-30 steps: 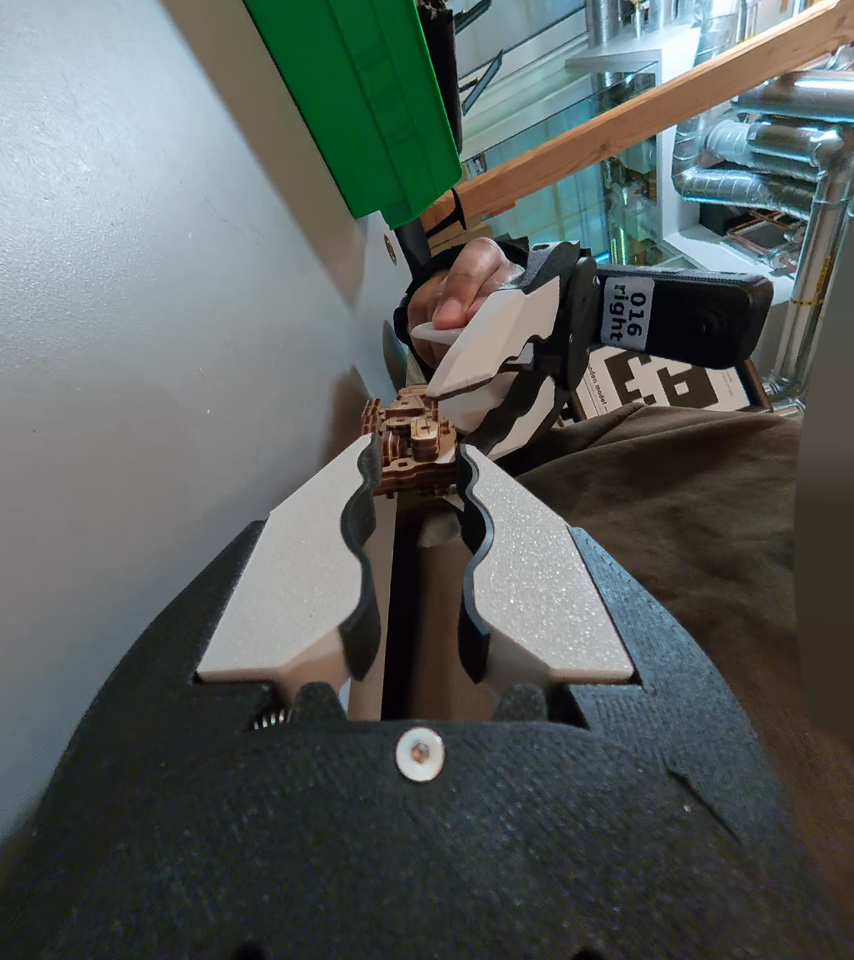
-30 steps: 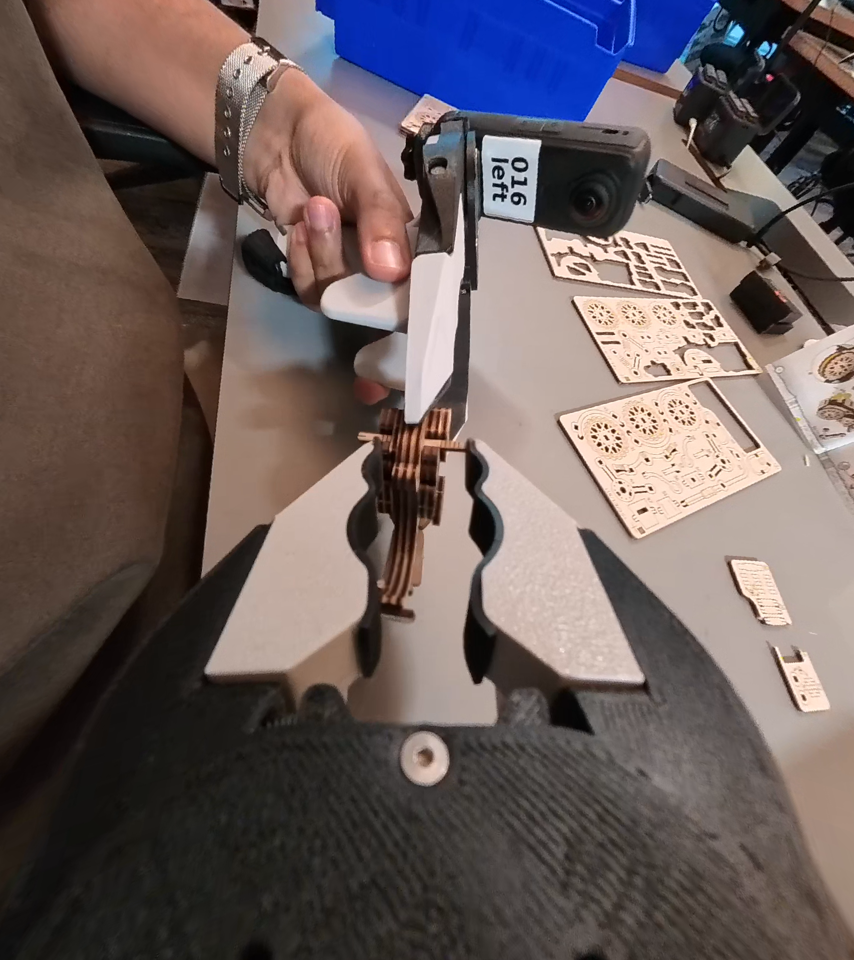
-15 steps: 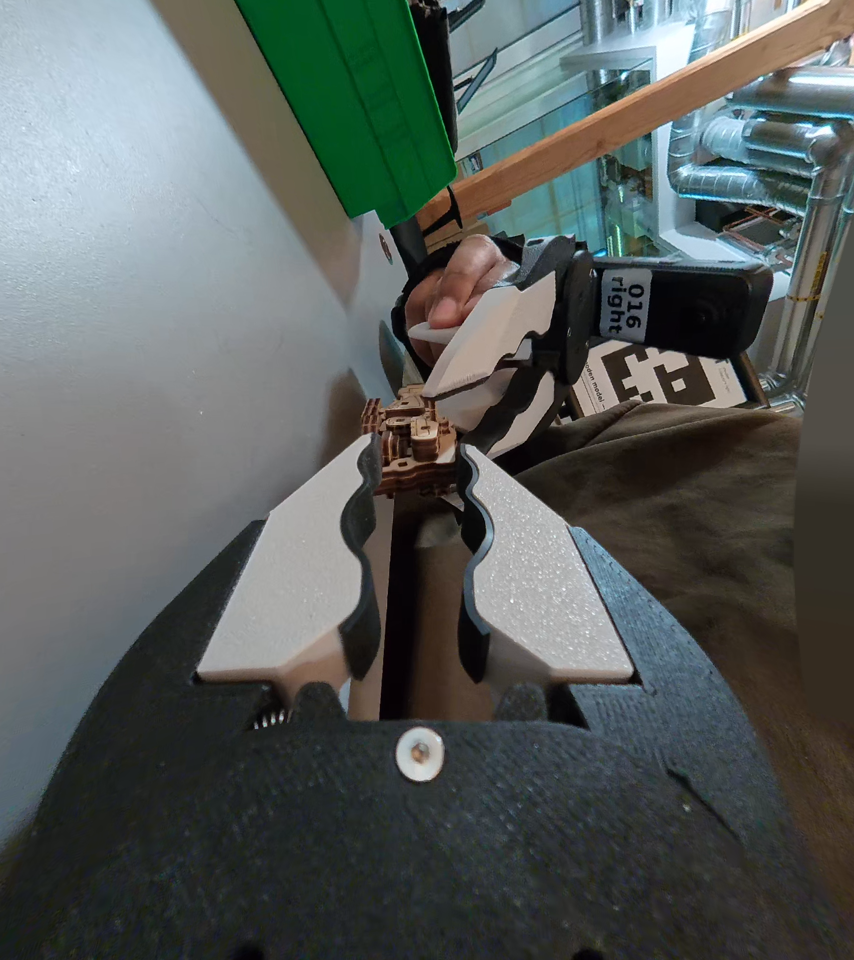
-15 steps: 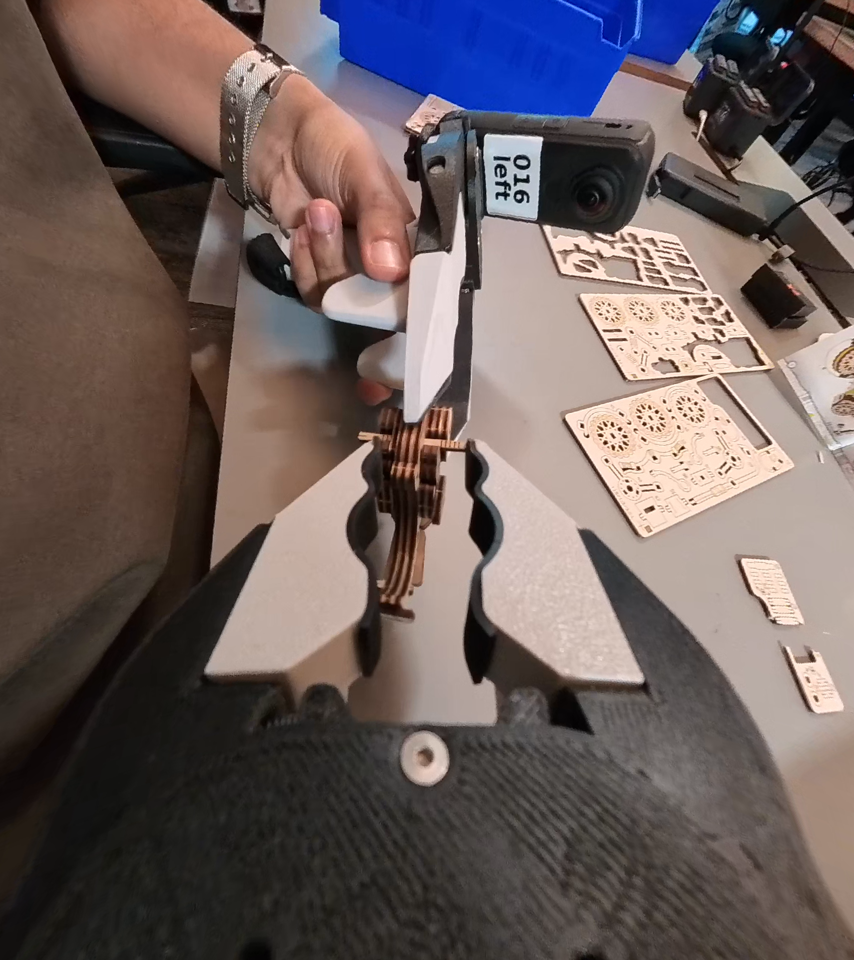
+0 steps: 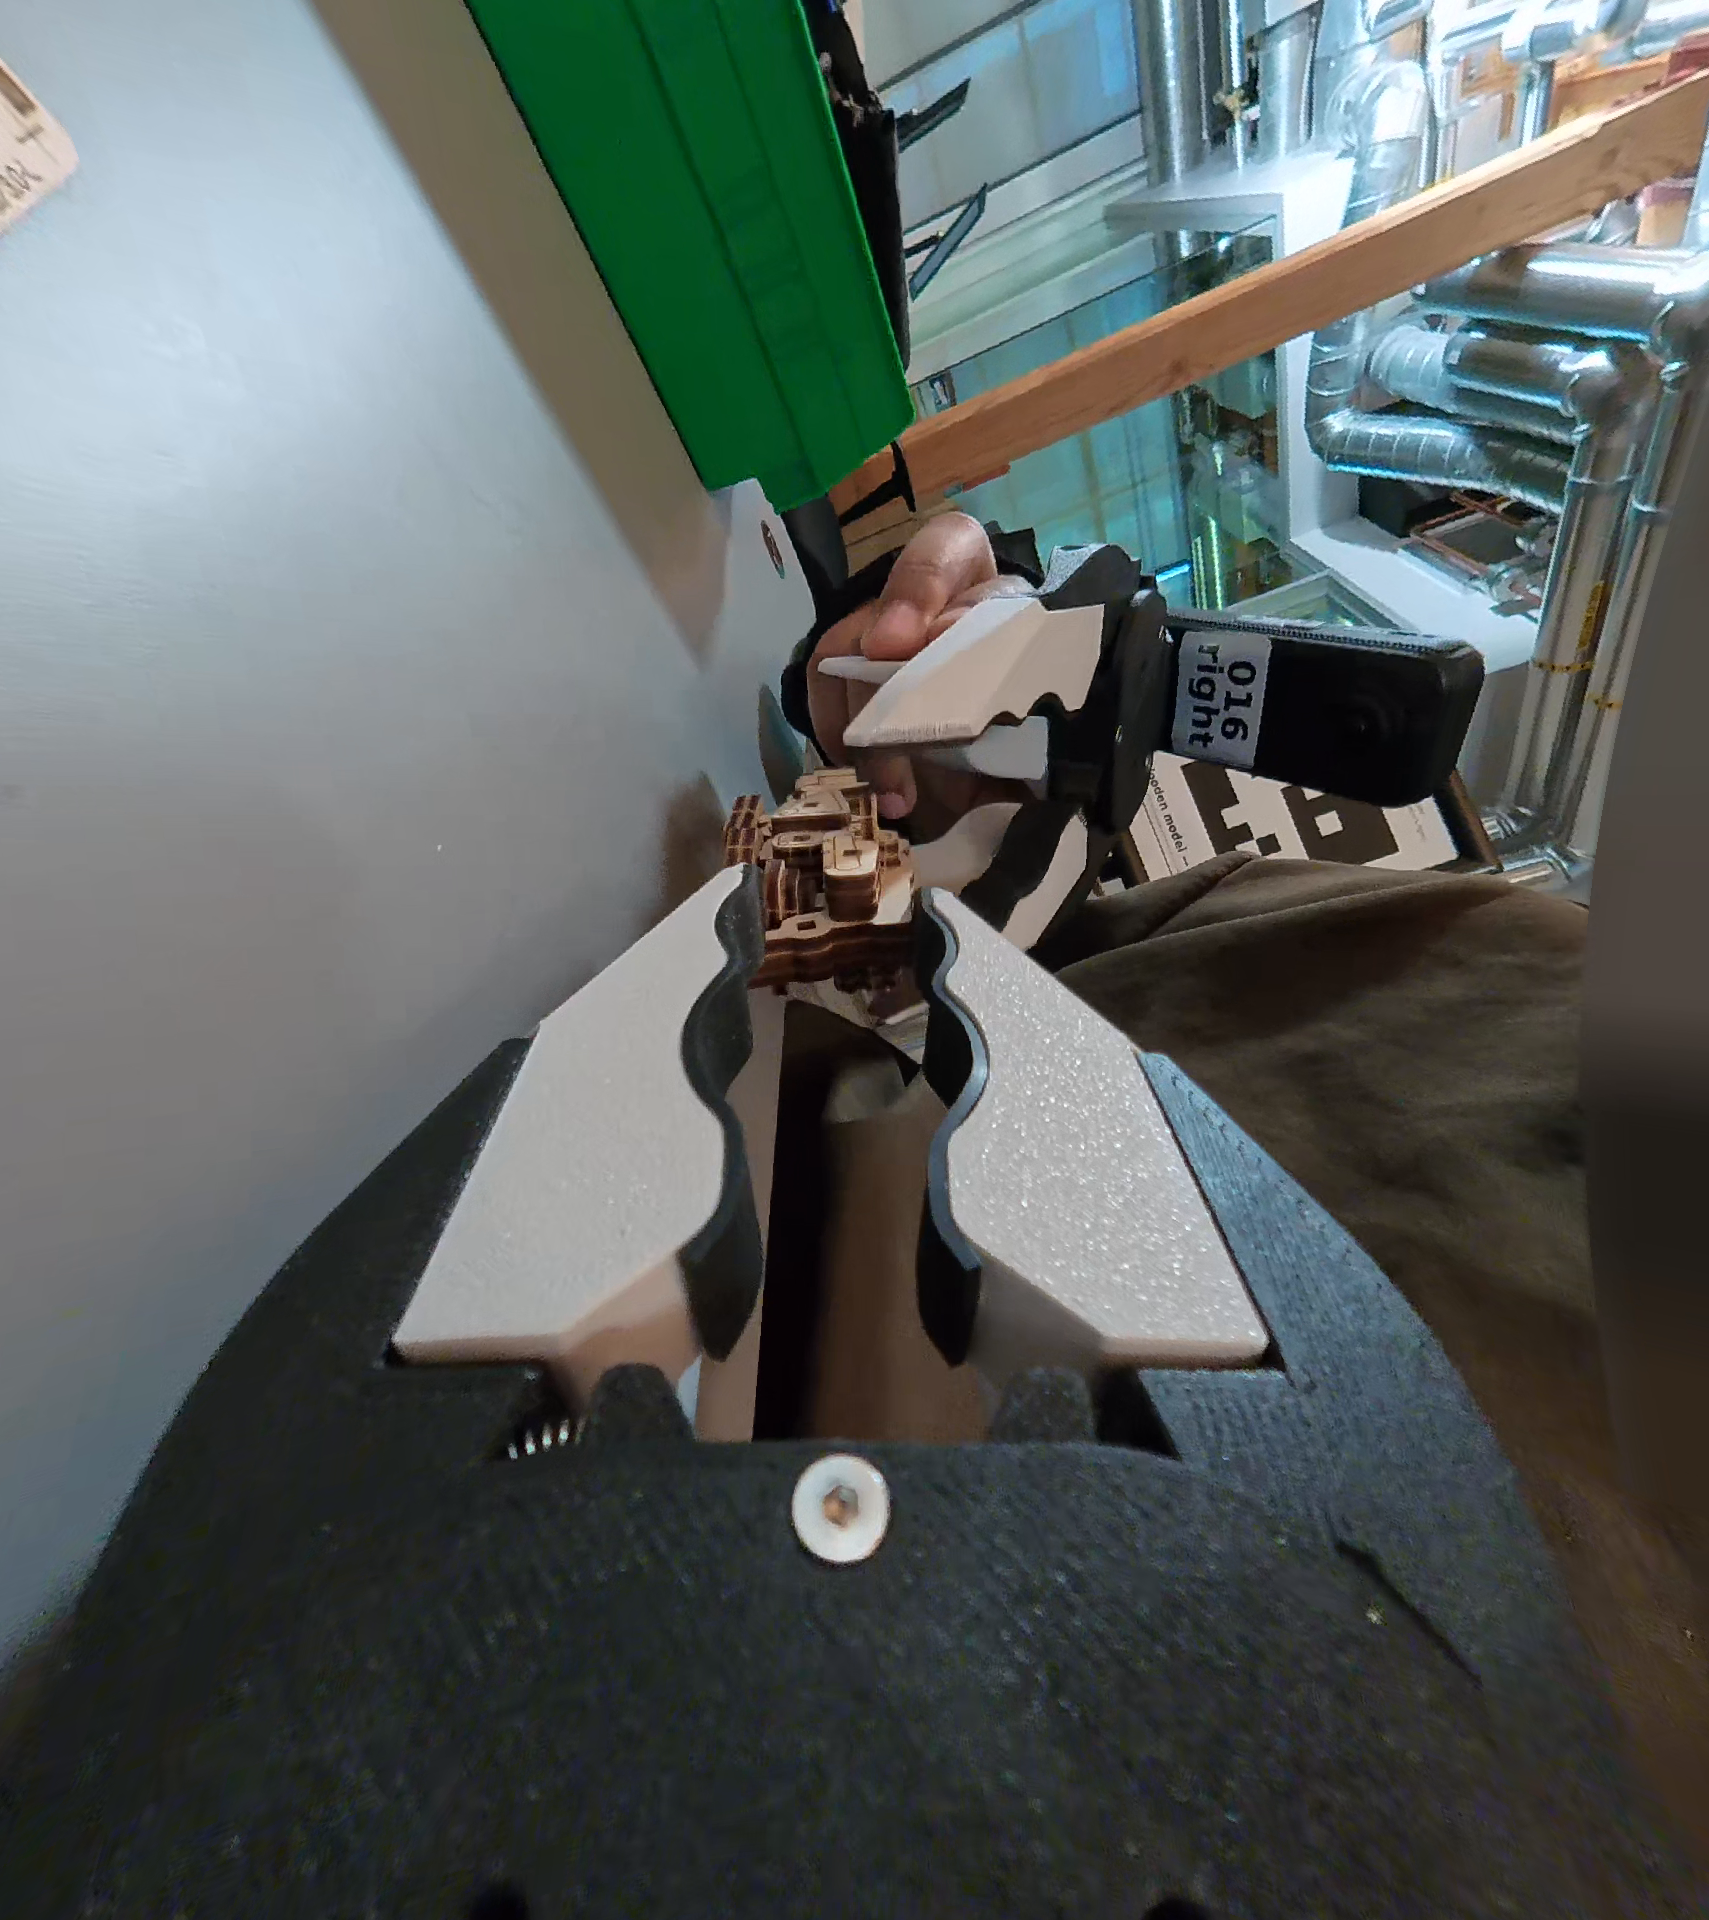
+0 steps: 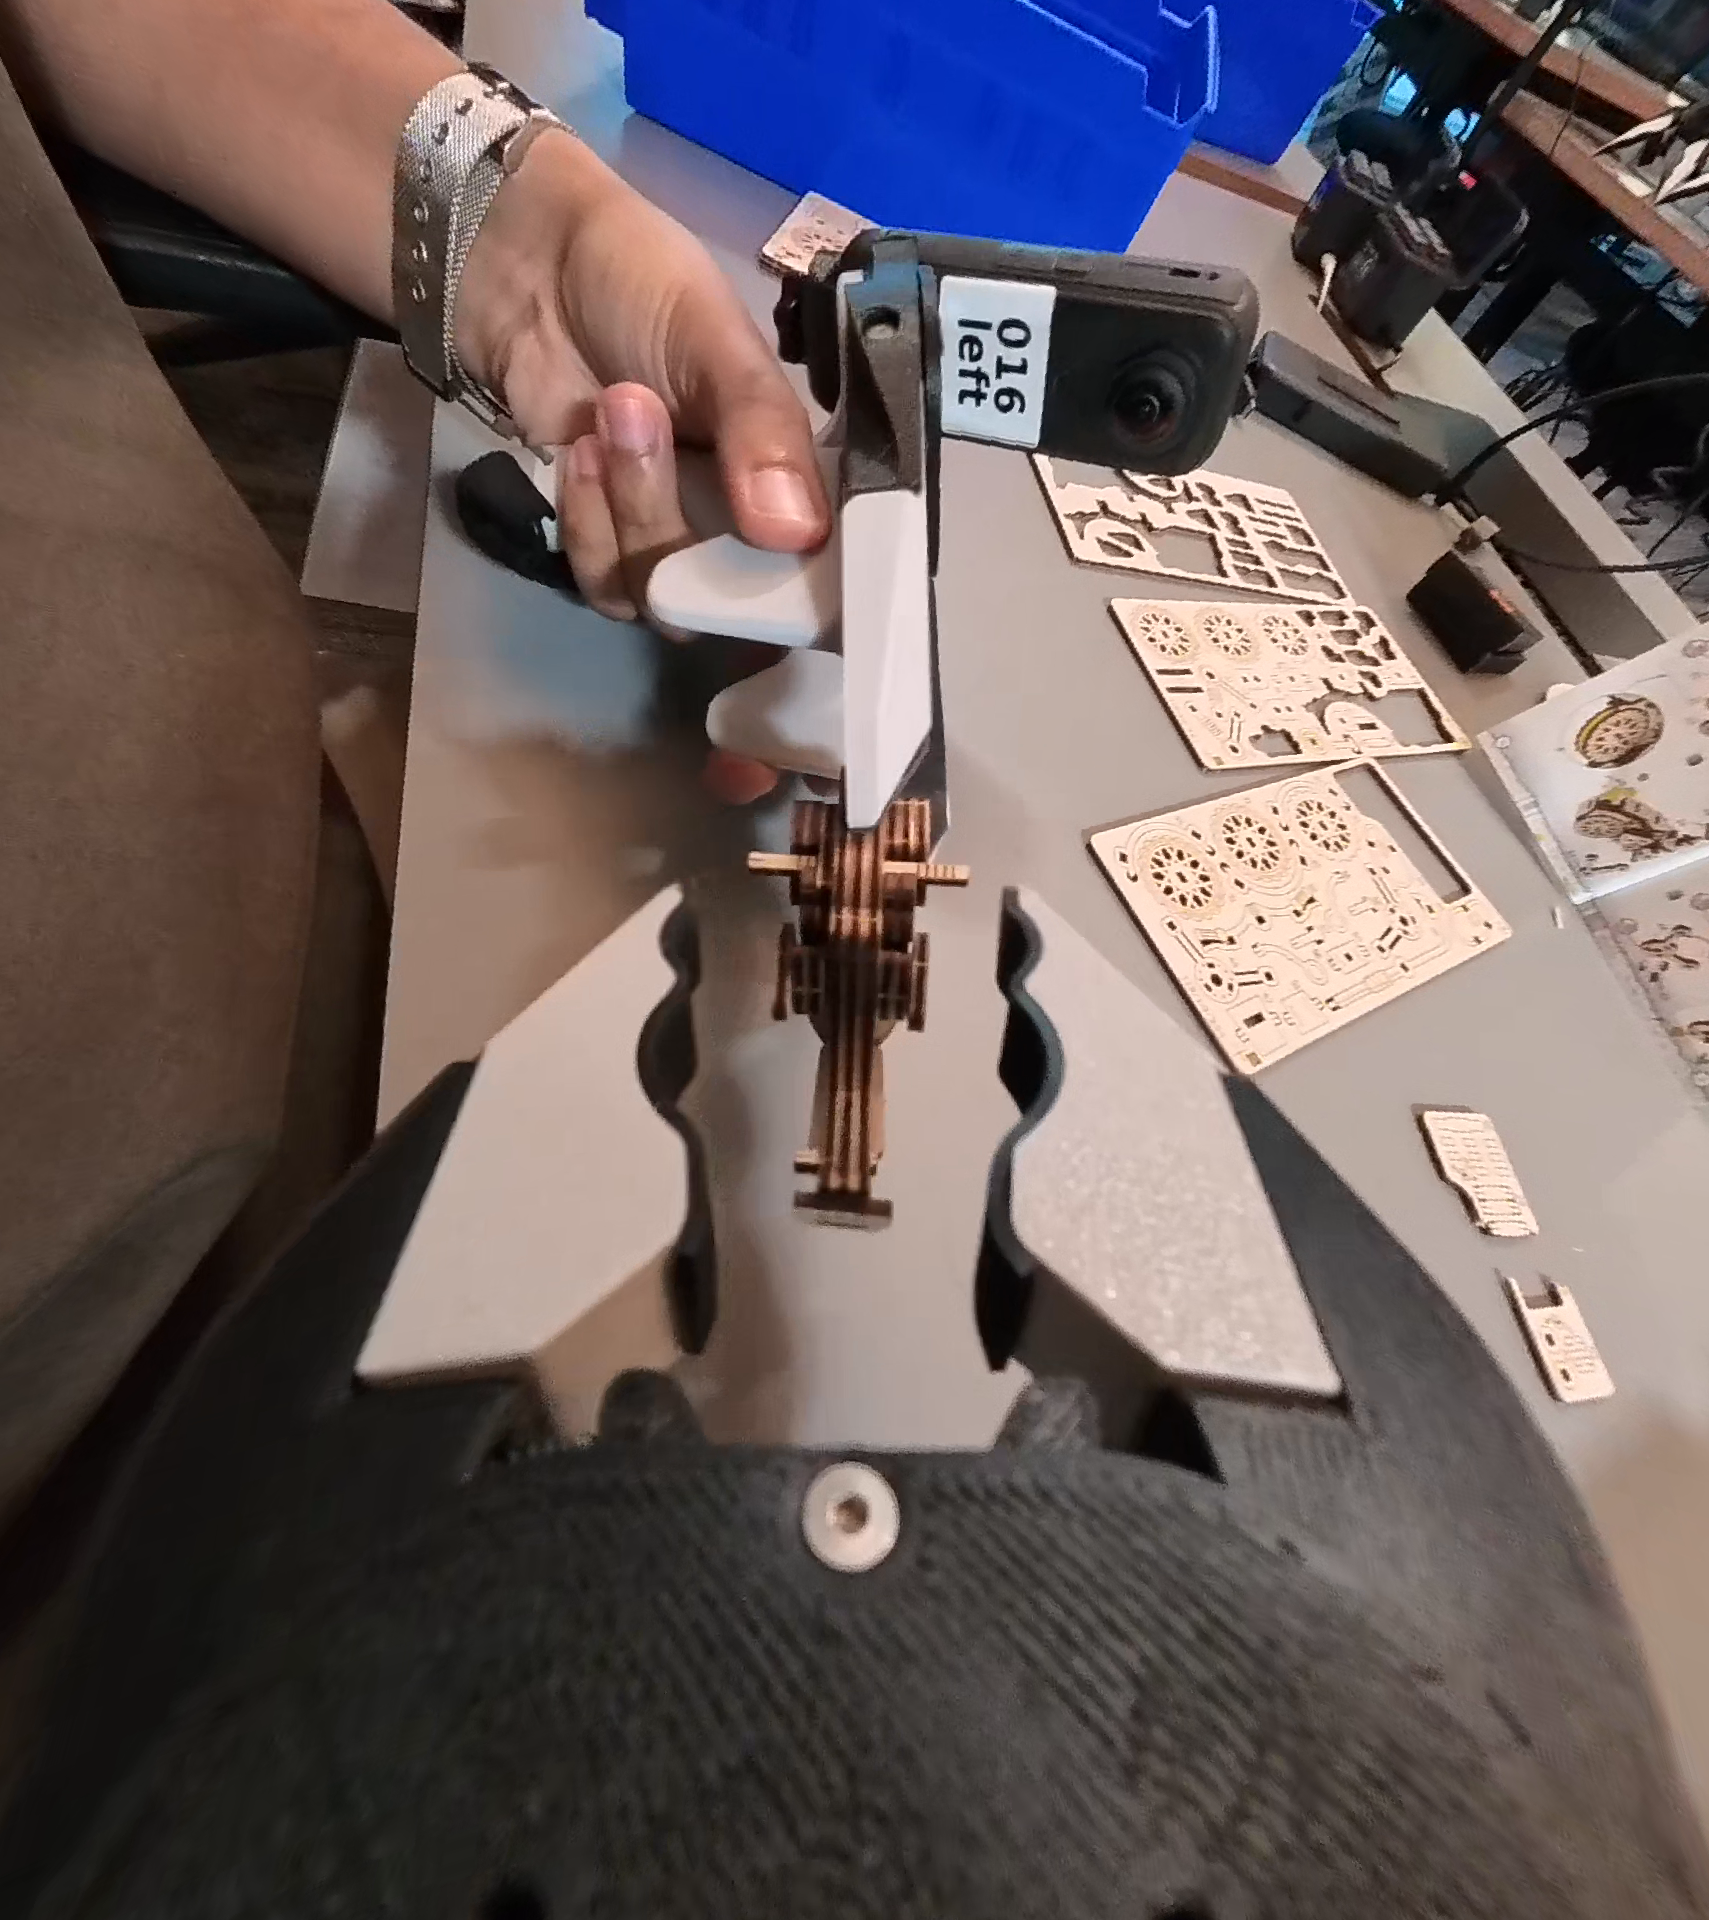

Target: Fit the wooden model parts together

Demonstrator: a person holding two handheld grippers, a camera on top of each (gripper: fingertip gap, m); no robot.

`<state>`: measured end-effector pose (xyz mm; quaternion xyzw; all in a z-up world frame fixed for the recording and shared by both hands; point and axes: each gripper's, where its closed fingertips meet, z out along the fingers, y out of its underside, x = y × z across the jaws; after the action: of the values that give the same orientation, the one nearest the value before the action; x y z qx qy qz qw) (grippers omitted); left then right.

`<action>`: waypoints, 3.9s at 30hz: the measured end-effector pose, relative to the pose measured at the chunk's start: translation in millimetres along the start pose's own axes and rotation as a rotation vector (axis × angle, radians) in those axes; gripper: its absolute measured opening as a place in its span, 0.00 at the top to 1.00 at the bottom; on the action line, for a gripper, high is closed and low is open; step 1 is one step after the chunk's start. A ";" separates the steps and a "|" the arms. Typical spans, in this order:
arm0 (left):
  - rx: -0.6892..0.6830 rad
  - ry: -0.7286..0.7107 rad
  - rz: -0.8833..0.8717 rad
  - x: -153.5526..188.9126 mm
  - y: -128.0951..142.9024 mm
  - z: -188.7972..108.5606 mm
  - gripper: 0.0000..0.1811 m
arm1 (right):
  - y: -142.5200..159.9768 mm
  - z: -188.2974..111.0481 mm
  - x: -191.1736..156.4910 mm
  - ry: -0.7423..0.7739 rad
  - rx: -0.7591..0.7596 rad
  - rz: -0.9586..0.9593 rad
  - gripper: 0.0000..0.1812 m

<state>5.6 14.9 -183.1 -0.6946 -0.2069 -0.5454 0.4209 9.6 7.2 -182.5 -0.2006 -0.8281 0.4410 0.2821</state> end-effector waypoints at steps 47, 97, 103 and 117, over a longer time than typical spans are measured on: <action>0.008 0.006 0.010 2.3 -0.9 0.9 0.86 | -3.3 -0.1 0.0 0.022 0.007 -0.013 0.76; 0.045 -0.142 0.275 4.4 -11.5 -2.8 0.86 | -7.0 -12.5 26.5 0.052 0.101 0.204 0.78; 0.032 -0.323 0.599 6.2 -14.9 -3.3 0.86 | -19.2 -23.9 32.8 -0.027 0.213 0.377 0.88; -0.053 -0.354 0.875 14.9 1.0 7.3 0.86 | -15.7 -18.3 9.4 -0.163 0.172 0.356 0.99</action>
<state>15.4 17.8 -169.9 -0.8095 0.0508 -0.1950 0.5515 12.9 15.7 -158.3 -0.2826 -0.7590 0.5676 0.1480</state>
